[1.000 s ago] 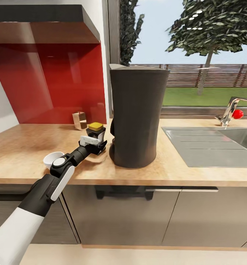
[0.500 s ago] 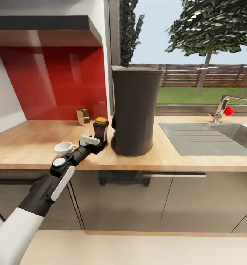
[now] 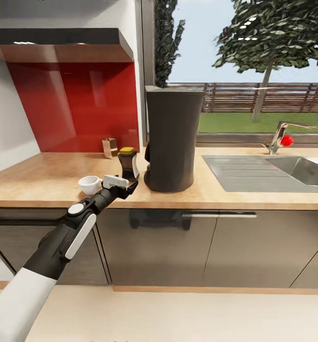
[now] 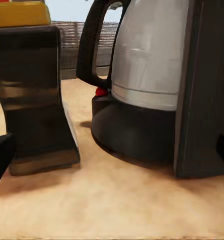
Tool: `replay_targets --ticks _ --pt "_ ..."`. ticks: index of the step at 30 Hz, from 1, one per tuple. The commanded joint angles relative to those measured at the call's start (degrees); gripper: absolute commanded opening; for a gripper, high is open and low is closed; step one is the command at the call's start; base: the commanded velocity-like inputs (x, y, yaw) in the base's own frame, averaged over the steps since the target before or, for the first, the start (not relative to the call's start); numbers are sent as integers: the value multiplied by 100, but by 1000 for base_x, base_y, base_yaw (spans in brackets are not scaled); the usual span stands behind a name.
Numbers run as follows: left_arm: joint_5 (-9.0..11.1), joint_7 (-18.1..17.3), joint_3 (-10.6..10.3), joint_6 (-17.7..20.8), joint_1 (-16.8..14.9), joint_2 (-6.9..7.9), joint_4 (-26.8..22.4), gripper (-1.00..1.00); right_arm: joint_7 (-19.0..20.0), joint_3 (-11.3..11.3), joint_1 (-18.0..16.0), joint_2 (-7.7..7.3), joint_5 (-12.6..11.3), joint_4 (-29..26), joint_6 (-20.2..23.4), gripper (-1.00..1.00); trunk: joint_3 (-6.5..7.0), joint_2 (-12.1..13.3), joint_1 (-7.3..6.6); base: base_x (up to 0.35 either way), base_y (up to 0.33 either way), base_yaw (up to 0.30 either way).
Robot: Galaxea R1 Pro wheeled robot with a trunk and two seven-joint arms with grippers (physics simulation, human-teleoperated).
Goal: Set up a coffee station on the kitchen countertop: keep the coffee maker on the countertop, move the bottle of coffee from the kitchen shelf to the counter next to the coffee maker, place a paper coffee filter on top of the coffee maker, put the saucer next to the coffee maker with the coffee cup on the saucer, and place the electric kettle next to the coffee maker.
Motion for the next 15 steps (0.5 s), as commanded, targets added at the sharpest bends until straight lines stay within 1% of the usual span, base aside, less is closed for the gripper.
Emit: replay_targets --ticks 1,3,4,5,6,8,9,11,12,13,14,15 --pt "80 -41 -11 33 -4 4 -14 100 0 17 -3 -4 3 4 -17 100 -5 -3 -2 -75 0 0" --pt "183 -208 -64 31 -4 7 -30 100 1 17 -3 -6 3 3 -17 100 -5 -3 -2 -43 0 0" --pt "355 -615 -129 30 -4 16 -40 100 1 17 -3 -6 3 1 -17 100 -5 -3 -2 -20 0 0" --pt "471 -1015 -154 33 -4 21 -30 100 1 17 -3 -7 3 1 -17 100 -5 -3 -2 -13 0 0" --pt "517 -1239 -163 34 -4 23 -19 100 1 17 -3 -7 3 2 -17 100 -5 -3 -2 -10 0 0" --pt "630 -2281 -183 32 0 31 180 100 3 17 -3 -7 3 1 -17 100 -5 -3 -2 -5 0 0" --pt "669 -3077 -193 26 10 31 450 100 4 17 -3 -10 3 0 -17 100 -5 -3 -2 -2 0 0" --pt "693 -4179 -202 9 23 26 904 100 7 17 -3 -13 3 2 -17 100 -5 -3 -2 -1 0 0" --pt "698 -4891 -209 -3 27 21 1317 100 9 17 -3 -15 3 -1 -17 100 -5 -3 -2 0 0 0" --pt "699 -5082 -210 -16 28 19 1473 100 9 17 -3 -15 3 -1 -17 100 -5 -3 -2 0 0 0" --pt "700 -5534 -228 -132 29 16 2006 100 9 17 -3 -15 3 0 -17 100 -5 -3 -2 0 0 0" --pt "699 -5797 -279 -346 30 15 2496 100 10 17 -3 -17 3 -1 -17 100 -5 -3 -2 0 0 0"
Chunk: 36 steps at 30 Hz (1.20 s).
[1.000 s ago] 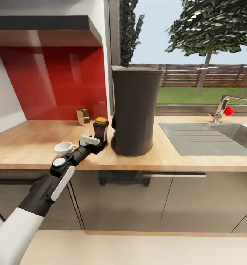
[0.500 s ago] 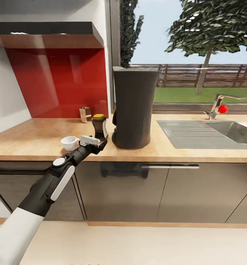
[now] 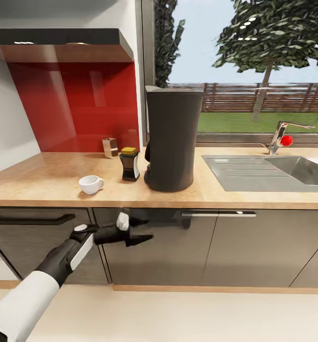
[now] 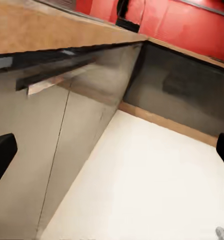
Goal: Set up a coffee station on the kitchen countertop: keep the coffee maker on the countertop, move the bottle of coffee from the kitchen shelf to the counter next to the coffee maker, place a paper coffee filter on top of the coffee maker, put the saucer next to the coffee maker with the coffee cup on the saucer, and place the electric kettle next to the coffee maker.
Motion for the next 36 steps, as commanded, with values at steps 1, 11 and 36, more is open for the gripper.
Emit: replay_targets --ticks 1,11,36 --pt "65 -122 -53 -57 -8 5 256 100 0 17 -3 -3 3 3 -17 100 -4 -3 -1 0 0 0" --pt "59 -1687 -184 -1843 -7 4 4042 100 16 8 -3 -10 -5 -13 -25 100 -4 -3 -1 0 0 0" --pt "284 870 30 -2296 2357 330 4924 100 9 -5 -3 -7 -7 -16 -17 100 -4 -3 -1 0 0 0"
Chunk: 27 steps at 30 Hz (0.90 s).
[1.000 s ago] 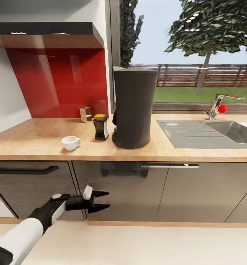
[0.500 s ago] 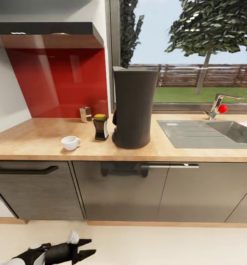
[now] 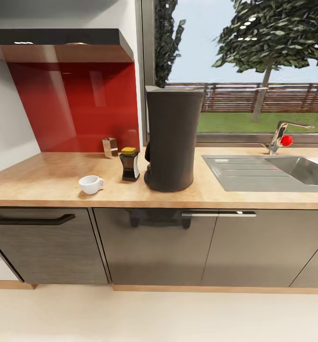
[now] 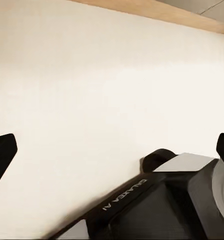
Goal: Set up a coffee station on the kitchen countertop: keep the coffee maker on the countertop, move the bottle of coffee from the kitchen shelf to the counter next to the coffee maker, place a paper coffee filter on top of the coffee maker, put the saucer next to the coffee maker with the coffee cup on the saucer, and place the electric kettle next to the coffee maker.
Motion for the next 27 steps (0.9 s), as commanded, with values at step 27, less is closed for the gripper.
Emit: replay_targets --ticks 27 --pt "57 363 126 -56 130 5 1 100 -8 3 -3 5 -5 3 -17 100 -5 -2 -1 0 0 0"
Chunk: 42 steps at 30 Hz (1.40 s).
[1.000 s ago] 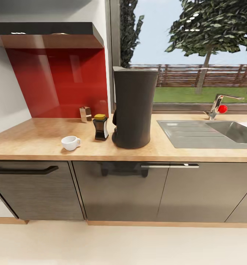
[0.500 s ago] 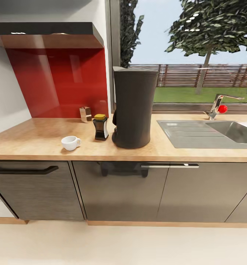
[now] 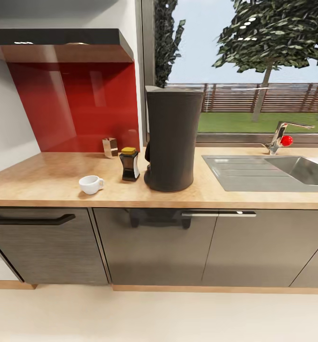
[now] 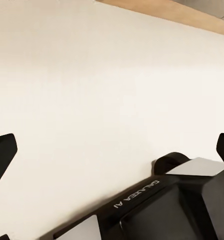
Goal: Set up a coffee station on the kitchen countertop: keep the coffee maker on the countertop, move the bottle of coffee from the kitchen shelf to the counter next to the coffee maker, place a paper coffee filter on top of the coffee maker, put the saucer next to the coffee maker with the coffee cup on the saucer, and place the electric kettle next to the coffee maker.
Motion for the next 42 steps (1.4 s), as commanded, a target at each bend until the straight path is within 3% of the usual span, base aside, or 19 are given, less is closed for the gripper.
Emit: replay_targets --ticks 1,24,42 --pt "35 -7 -31 -36 -3 2 2 100 0 17 -3 -2 1 3 -17 100 -5 -2 -1 0 0 0" --pt "35 -1 38 -36 -2 5 2 100 0 8 -3 -2 -7 3 -17 100 -5 -2 -1 0 0 -10" --pt "35 71 38 -36 -2 5 2 100 0 8 -3 -2 -7 3 -17 100 -5 -2 -1 0 -6 -165"
